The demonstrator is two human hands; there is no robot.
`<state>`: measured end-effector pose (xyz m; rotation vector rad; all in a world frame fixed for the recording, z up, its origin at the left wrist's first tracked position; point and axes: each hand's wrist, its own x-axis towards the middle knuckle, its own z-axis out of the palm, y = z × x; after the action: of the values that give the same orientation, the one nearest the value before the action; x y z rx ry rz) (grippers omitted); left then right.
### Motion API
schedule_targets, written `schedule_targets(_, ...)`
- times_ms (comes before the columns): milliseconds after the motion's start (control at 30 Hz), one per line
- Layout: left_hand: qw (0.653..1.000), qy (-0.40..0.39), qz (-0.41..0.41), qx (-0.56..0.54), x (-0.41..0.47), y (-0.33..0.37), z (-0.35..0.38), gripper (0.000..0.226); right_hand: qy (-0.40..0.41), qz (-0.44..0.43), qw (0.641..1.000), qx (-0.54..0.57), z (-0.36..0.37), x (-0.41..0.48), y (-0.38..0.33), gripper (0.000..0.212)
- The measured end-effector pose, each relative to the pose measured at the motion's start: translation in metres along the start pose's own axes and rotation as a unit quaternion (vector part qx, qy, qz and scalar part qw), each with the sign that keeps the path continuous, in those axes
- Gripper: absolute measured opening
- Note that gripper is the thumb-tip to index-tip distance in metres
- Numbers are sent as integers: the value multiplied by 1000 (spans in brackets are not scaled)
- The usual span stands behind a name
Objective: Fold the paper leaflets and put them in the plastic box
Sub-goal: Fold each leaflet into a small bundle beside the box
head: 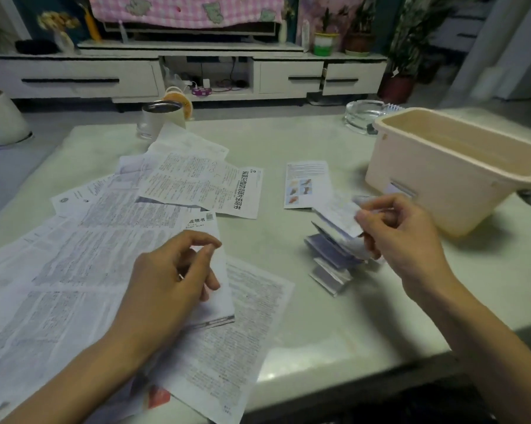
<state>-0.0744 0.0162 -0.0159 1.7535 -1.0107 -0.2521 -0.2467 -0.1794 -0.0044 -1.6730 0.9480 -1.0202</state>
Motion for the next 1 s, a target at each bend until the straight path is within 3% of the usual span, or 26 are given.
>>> schedule_targets(67,997,-37,34,50,5,5,25,11,-34,-8,993,-112,1,-6,16,11)
schedule_targets(167,983,-99,102,116,7,14,67,45,-98,-61,951,-286,4,-20,33,4)
schedule_targets(267,947,-190,142,217,8,15,110,72,-113,-75,926,-353,4,-26,37,12)
schedule_targets(333,914,-215,176,295,11,12,129,65,-105,-75,913,-387,2,-25,36,13)
schedule_targets(533,891,-273,132,338,10,1,144,88,-107,-54,910,-396,0,-24,39,16)
schedule_targets(700,908,-288,85,292,24,11,137,49,-130,-45,908,-395,-4,-21,38,17)
schedule_targets(1000,896,-295,70,323,26,13,140,58,-141,-22,907,-397,-9,-20,35,18)
